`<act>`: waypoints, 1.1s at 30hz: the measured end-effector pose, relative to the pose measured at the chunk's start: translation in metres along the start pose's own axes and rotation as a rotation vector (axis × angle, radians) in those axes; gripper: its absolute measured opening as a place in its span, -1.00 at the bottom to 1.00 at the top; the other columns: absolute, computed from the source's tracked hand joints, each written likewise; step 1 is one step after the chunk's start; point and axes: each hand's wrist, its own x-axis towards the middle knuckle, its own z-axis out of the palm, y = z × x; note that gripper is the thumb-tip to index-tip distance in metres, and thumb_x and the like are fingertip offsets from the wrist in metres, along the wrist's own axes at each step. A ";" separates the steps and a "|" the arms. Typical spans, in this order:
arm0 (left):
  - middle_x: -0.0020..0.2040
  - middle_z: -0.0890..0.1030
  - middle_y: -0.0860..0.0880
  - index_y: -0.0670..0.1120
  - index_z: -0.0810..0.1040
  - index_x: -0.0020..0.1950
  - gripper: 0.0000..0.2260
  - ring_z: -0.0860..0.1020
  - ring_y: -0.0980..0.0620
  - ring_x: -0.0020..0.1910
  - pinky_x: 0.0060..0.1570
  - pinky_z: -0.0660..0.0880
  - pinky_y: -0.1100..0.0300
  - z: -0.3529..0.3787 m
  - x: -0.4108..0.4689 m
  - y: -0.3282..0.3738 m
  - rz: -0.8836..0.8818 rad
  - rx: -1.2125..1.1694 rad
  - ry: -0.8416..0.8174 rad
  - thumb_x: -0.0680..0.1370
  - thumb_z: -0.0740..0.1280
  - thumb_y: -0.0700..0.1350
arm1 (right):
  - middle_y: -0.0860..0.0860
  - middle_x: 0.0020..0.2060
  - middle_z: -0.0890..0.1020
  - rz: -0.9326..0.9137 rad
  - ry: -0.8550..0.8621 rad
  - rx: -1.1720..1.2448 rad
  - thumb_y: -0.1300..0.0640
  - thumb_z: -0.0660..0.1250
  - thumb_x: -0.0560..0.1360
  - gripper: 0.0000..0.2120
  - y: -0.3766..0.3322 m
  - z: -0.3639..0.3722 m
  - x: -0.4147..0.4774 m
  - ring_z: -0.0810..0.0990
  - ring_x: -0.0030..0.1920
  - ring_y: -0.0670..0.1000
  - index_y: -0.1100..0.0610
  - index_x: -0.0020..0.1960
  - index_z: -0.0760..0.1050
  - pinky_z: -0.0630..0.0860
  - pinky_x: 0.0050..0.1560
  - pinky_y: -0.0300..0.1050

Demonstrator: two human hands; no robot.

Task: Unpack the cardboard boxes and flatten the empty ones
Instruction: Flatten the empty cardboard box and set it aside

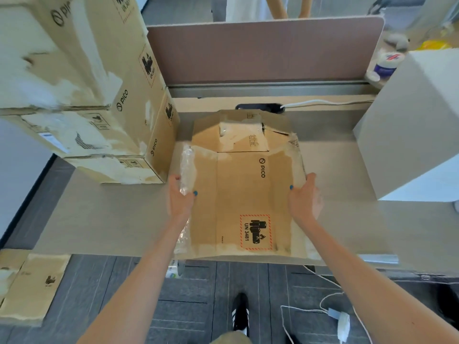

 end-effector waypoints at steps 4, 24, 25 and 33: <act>0.13 0.47 0.09 0.00 0.30 0.28 -0.56 0.47 0.09 -0.14 -0.07 0.49 0.05 -0.001 -0.043 0.007 0.034 -0.026 0.091 0.51 0.34 -0.33 | 0.07 -0.26 0.51 -0.071 -0.016 0.052 0.27 0.19 0.53 -0.82 0.004 -0.032 -0.014 0.48 -0.29 0.09 0.13 0.06 0.22 0.40 -0.32 -0.07; 0.05 0.50 0.21 0.02 0.35 0.22 -0.59 0.43 0.22 -0.22 -0.17 0.41 0.17 -0.081 -0.307 -0.015 0.066 -0.117 0.548 0.50 0.41 -0.30 | 0.06 -0.19 0.51 -0.393 -0.164 0.239 0.27 0.19 0.52 -0.86 0.061 -0.114 -0.152 0.52 -0.27 0.06 0.12 -0.01 0.25 0.34 -0.42 -0.17; 0.14 0.51 0.18 0.05 0.35 0.20 -0.58 0.47 0.16 -0.18 -0.15 0.44 0.14 -0.089 -0.316 -0.019 0.067 -0.122 0.560 0.49 0.41 -0.30 | 0.06 -0.20 0.52 -0.405 -0.164 0.229 0.27 0.19 0.51 -0.86 0.061 -0.112 -0.162 0.53 -0.28 0.07 0.12 -0.01 0.25 0.38 -0.40 -0.13; -0.09 0.46 0.07 -0.06 0.34 0.23 -0.59 0.38 0.06 -0.29 -0.22 0.34 0.15 -0.147 -0.378 -0.059 0.000 -0.122 0.742 0.49 0.40 -0.33 | 0.07 -0.31 0.47 -0.579 -0.240 0.190 0.28 0.22 0.53 -0.87 0.039 -0.087 -0.233 0.45 -0.36 0.08 0.17 0.00 0.27 0.35 -0.35 -0.09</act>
